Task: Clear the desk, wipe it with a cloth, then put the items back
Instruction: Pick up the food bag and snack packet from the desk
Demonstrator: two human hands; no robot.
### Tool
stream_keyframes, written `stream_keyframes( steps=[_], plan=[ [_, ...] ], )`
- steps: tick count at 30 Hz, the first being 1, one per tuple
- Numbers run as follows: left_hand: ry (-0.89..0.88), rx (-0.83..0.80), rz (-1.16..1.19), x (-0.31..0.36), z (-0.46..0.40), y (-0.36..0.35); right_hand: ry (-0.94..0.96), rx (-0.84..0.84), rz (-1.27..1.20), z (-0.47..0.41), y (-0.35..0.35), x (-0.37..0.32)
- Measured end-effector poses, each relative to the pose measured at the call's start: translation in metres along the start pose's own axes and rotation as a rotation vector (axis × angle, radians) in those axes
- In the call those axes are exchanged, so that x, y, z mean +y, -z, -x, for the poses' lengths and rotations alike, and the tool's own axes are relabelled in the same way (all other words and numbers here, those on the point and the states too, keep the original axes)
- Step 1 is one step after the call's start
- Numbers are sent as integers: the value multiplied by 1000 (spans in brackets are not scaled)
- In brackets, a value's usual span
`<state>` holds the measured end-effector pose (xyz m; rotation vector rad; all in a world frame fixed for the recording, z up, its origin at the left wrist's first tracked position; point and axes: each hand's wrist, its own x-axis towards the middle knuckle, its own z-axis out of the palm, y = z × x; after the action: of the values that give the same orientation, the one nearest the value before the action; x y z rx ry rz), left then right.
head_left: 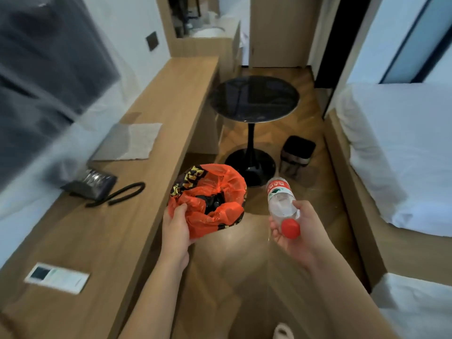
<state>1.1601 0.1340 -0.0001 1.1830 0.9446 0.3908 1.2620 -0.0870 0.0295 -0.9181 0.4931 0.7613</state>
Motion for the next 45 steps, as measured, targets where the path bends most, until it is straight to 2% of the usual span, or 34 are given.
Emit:
stream_keyframes(
  steps=[5,12,19,27,31,35,42,45],
  plan=[
    [11,-107,-83,4,-65,-107,-23,41,-112,-69,29,-90],
    [41,-87,-125,30,-130,-249,-16,35,-152,-149,47,-237],
    [98,-61,-108,57,-195,-376,-47,61,-135,-241,52,-337],
    [134,-167,-203,66,-303,-544,-29,205,-122,-357,55,-480],
    [95,-244,-342,70,-342,-637,16,258,-144,-405,69,-553],
    [61,-314,-615,53,-376,-699,-33,260,-166,-461,87,-602],
    [35,-288,-907,35,-433,-787,-222,135,-116,-582,95,-667],
    [42,-279,-983,14,-464,-814,-276,150,-31,-632,105,-686]
  ],
)
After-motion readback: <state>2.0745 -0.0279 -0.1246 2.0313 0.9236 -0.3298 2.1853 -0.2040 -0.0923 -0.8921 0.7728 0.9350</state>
